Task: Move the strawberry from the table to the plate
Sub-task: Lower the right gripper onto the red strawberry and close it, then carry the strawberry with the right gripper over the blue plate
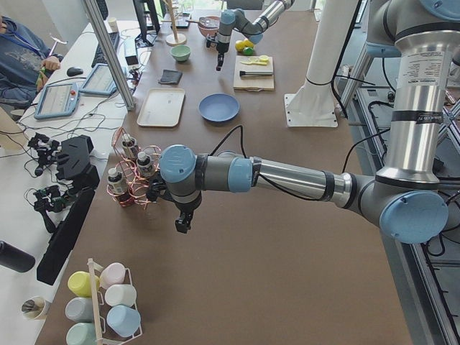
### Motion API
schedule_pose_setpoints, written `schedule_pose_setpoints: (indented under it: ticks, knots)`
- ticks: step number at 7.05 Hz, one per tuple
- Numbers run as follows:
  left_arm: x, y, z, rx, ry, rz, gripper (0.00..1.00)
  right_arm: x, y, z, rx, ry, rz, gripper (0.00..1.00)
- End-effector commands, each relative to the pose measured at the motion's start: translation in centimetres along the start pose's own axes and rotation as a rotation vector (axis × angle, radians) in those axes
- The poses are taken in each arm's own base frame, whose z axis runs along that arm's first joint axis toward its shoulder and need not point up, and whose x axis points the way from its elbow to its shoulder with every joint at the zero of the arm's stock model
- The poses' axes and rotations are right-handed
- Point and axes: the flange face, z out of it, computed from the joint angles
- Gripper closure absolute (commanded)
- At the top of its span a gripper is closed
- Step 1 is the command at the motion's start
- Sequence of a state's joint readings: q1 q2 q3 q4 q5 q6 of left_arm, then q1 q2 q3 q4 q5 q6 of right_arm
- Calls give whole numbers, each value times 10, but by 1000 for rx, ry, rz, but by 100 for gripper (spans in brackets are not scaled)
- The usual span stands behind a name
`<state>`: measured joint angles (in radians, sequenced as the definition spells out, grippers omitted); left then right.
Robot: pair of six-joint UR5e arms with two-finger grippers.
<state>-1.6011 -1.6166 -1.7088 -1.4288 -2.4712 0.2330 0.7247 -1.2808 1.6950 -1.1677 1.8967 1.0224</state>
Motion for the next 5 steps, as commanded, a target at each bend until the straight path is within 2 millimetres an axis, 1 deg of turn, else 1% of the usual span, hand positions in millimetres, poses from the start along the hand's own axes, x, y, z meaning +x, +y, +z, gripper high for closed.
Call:
schedule_pose_setpoints:
  ticks: [1, 2, 3, 4, 5]
  knots:
    - [1, -1, 3, -9, -2, 0, 2, -72, -15, -19, 4, -32, 117, 100]
    - [3, -2, 17, -42, -12, 2, 2, -114, -13, -22, 10, -10, 197, 100]
    - [2, -1, 19, -51, -23, 0, 2, -153, -9, -24, 17, -3, 218, 100]
    - [-2, 11, 24, -62, -19, -13, 2, -191, 3, -20, 21, 4, 226, 100]
    - [-2, 11, 24, -61, -20, -12, 2, -225, 22, -16, 38, 1, 238, 100]
